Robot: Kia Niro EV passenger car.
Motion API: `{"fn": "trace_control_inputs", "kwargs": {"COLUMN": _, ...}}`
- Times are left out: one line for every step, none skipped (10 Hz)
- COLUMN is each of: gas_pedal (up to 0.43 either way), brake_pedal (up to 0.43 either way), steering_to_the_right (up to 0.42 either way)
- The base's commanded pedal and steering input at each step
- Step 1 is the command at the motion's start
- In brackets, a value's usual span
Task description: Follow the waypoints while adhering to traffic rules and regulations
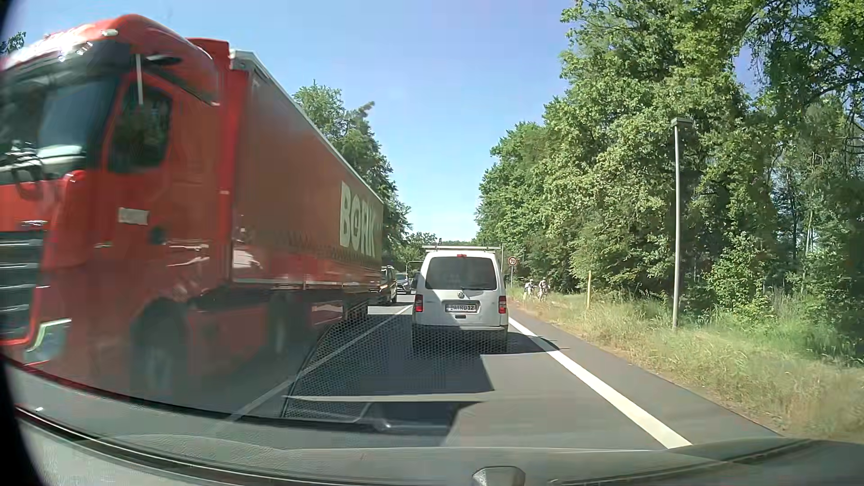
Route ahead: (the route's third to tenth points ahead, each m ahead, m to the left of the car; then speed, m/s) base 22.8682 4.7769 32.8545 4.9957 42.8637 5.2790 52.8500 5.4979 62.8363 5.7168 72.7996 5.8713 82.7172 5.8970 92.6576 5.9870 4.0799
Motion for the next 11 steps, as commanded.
{"fn": "trace_control_inputs", "kwargs": {"gas_pedal": 0.067, "brake_pedal": 0.03, "steering_to_the_right": 0.0}}
{"fn": "trace_control_inputs", "kwargs": {"gas_pedal": 0.028, "brake_pedal": 0.03, "steering_to_the_right": 0.0}}
{"fn": "trace_control_inputs", "kwargs": {"gas_pedal": 0.02, "brake_pedal": 0.03, "steering_to_the_right": 0.0}}
{"fn": "trace_control_inputs", "kwargs": {"gas_pedal": 0.0, "brake_pedal": 0.03, "steering_to_the_right": 0.0}}
{"fn": "trace_control_inputs", "kwargs": {"gas_pedal": 0.0, "brake_pedal": 0.03, "steering_to_the_right": -0.001}}
{"fn": "trace_control_inputs", "kwargs": {"gas_pedal": 0.0, "brake_pedal": 0.03, "steering_to_the_right": -0.001}}
{"fn": "trace_control_inputs", "kwargs": {"gas_pedal": 0.0, "brake_pedal": 0.03, "steering_to_the_right": -0.001}}
{"fn": "trace_control_inputs", "kwargs": {"gas_pedal": 0.0, "brake_pedal": 0.03, "steering_to_the_right": -0.002}}
{"fn": "trace_control_inputs", "kwargs": {"gas_pedal": 0.0, "brake_pedal": 0.03, "steering_to_the_right": -0.002}}
{"fn": "trace_control_inputs", "kwargs": {"gas_pedal": 0.0, "brake_pedal": 0.03, "steering_to_the_right": -0.002}}
{"fn": "trace_control_inputs", "kwargs": {"gas_pedal": 0.0, "brake_pedal": 0.03, "steering_to_the_right": -0.002}}
